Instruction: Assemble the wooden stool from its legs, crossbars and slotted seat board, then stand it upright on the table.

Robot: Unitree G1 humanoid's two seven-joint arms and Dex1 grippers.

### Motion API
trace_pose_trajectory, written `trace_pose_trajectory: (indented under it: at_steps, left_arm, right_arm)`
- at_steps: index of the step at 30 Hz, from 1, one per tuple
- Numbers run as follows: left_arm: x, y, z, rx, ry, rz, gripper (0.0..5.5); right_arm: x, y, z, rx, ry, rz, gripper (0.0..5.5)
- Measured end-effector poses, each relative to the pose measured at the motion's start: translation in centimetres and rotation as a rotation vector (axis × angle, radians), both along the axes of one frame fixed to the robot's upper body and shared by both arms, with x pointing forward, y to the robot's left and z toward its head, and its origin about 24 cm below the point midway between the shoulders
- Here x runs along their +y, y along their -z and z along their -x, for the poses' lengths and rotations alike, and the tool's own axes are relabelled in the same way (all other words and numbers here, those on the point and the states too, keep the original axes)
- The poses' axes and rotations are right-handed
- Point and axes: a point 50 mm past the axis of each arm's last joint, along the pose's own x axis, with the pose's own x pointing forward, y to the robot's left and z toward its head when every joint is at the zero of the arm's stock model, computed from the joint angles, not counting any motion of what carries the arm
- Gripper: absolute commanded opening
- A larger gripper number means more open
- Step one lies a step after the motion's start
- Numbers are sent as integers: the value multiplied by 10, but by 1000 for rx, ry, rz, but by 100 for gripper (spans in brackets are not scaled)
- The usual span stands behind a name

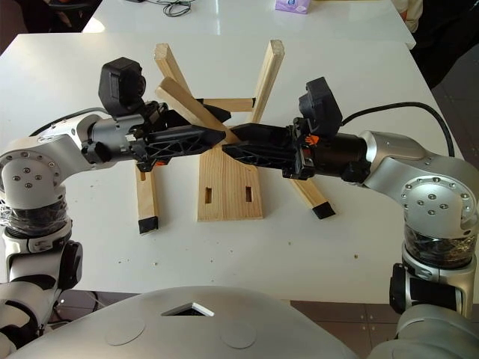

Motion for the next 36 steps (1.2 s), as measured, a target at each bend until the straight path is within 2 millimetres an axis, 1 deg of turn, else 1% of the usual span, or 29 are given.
trace_pose_trajectory:
  at_steps: [4,13,23,24,27,31,34,36]
  left_arm:
    - [0,1,0,3,-1,1,142]
    - [-1,6,1,-27,-30,-41,135]
    - [-1,8,4,-72,-24,-73,132]
    - [-1,8,4,-71,-24,-76,132]
    - [0,11,2,-60,-34,-92,131]
    - [1,11,-2,-50,-52,-96,131]
    - [3,9,-7,-57,-71,-96,131]
    - [9,6,-11,-89,-112,-118,131]
  right_arm:
    - [0,0,1,1,-17,-4,131]
    - [-2,2,1,9,-23,46,131]
    - [-3,4,2,3,-30,75,131]
    - [-2,5,2,1,-29,81,167]
    - [-2,8,1,-37,-4,119,210]
    - [-11,25,4,-32,27,235,272]
    - [-20,37,3,-37,77,330,321]
    - [-30,48,2,-16,125,380,352]
